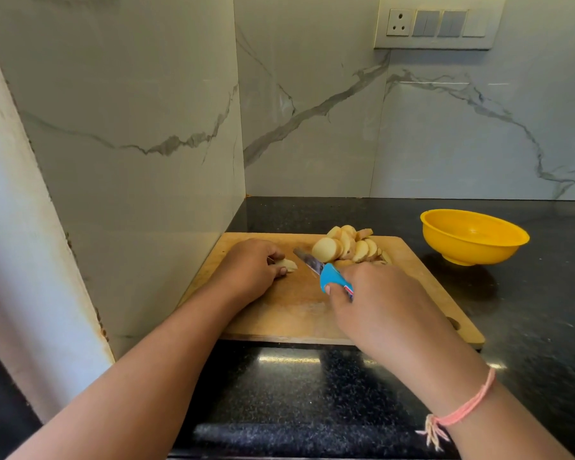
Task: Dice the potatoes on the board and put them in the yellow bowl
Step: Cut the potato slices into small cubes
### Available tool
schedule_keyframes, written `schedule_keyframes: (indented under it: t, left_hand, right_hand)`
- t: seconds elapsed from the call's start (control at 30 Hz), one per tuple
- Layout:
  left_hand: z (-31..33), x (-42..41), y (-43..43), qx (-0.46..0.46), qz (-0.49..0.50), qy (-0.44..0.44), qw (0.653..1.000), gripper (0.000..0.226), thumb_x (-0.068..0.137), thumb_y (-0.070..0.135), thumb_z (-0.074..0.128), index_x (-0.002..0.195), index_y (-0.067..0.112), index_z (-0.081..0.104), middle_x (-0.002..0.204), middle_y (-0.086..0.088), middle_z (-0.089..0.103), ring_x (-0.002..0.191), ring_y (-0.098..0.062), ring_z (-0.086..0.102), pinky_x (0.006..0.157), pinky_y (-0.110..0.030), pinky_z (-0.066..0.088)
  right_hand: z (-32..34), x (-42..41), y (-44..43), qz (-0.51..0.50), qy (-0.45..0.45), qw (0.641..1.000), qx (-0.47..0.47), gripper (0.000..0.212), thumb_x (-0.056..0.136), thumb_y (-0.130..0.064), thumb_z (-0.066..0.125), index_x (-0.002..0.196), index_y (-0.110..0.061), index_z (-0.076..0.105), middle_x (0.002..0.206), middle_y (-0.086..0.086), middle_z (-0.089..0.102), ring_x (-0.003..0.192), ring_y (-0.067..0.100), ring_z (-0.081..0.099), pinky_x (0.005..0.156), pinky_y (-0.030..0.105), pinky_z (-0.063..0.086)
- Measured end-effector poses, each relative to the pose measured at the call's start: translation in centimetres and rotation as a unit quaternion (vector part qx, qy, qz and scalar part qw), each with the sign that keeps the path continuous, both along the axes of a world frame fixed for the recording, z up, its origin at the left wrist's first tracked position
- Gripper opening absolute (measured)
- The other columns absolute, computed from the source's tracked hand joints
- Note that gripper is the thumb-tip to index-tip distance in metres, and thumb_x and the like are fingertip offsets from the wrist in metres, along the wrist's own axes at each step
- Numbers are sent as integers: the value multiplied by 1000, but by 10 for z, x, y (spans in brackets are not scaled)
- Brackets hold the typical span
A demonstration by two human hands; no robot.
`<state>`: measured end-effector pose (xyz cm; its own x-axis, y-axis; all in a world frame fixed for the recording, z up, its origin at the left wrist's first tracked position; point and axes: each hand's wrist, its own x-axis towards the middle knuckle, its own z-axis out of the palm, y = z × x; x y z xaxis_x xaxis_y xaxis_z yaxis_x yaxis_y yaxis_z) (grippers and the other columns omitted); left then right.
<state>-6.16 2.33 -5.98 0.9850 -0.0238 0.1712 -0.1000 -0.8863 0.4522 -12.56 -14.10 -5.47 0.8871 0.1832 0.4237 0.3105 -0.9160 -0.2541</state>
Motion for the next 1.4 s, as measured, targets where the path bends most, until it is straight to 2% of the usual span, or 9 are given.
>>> schedule_keyframes:
  t: [0.13,0.23,0.3,0.4,0.7,0.9,1.1,1.27,1.4]
  left_hand:
    - [1,1,-4,31,28,7,999,31,93,30,59,120,15,64,117,-4,65,105,-19,58,89,-31,46]
    - [-1,1,-5,44,35,10,998,11,93,33,58,92,22,61,99,0,60,93,-15,55,89,-34,46]
    - [-2,1,-2,10,36,14,999,9,93,28,59,101,24,62,104,-1,60,99,-13,54,90,-29,43]
    - [-4,0,3,-47,46,9,998,43,92,17,62,134,19,54,130,-1,60,116,-15,55,87,-20,38]
    - [-6,4,0,-79,68,-16,994,38,90,17,65,127,19,61,126,0,62,111,-15,57,85,-20,41]
    - [-8,3,0,-68,56,-28,996,34,91,19,63,125,17,62,128,0,62,114,-15,57,93,-23,44]
    - [-9,2,-1,-76,54,-45,995,34,90,17,63,123,15,64,125,-1,64,109,-13,59,88,-21,44]
    - [-11,3,0,-85,51,-58,993,36,86,18,67,122,17,62,116,1,66,98,-9,59,81,-17,44]
    - [-11,5,0,-83,54,-59,993,40,87,18,67,126,18,58,117,1,65,101,-9,60,81,-17,43]
  right_hand:
    - [1,-7,1,10,-1,1000,12,38,99,-41,36,127,-22,52,100,-3,58,77,9,42,50,14,27]
    - [0,-4,3,7,8,1000,12,38,99,-41,37,126,-20,53,99,-2,58,79,9,43,51,16,29]
    - [0,-3,5,5,14,1000,13,38,99,-40,36,126,-19,53,103,-2,60,81,10,44,58,19,32]
    - [-2,-1,7,4,6,1000,-1,37,99,-40,37,123,-19,54,94,-3,57,77,9,45,53,18,32]
    - [-7,-4,10,5,58,998,1,36,100,-39,34,120,-17,54,89,-5,48,78,9,46,51,17,30]
    - [4,-2,11,-10,88,996,-15,41,100,-40,34,131,-19,48,110,0,58,94,13,54,74,24,41]
    - [10,-6,14,15,67,996,-47,34,99,-37,37,124,-19,53,96,0,58,79,13,48,55,23,34]
    - [28,0,23,22,125,990,-62,8,97,-26,45,95,-19,48,73,-2,45,78,18,52,53,25,36]
    - [38,6,26,37,147,987,-59,11,96,-23,47,86,-18,46,71,-1,48,65,12,50,49,21,34]
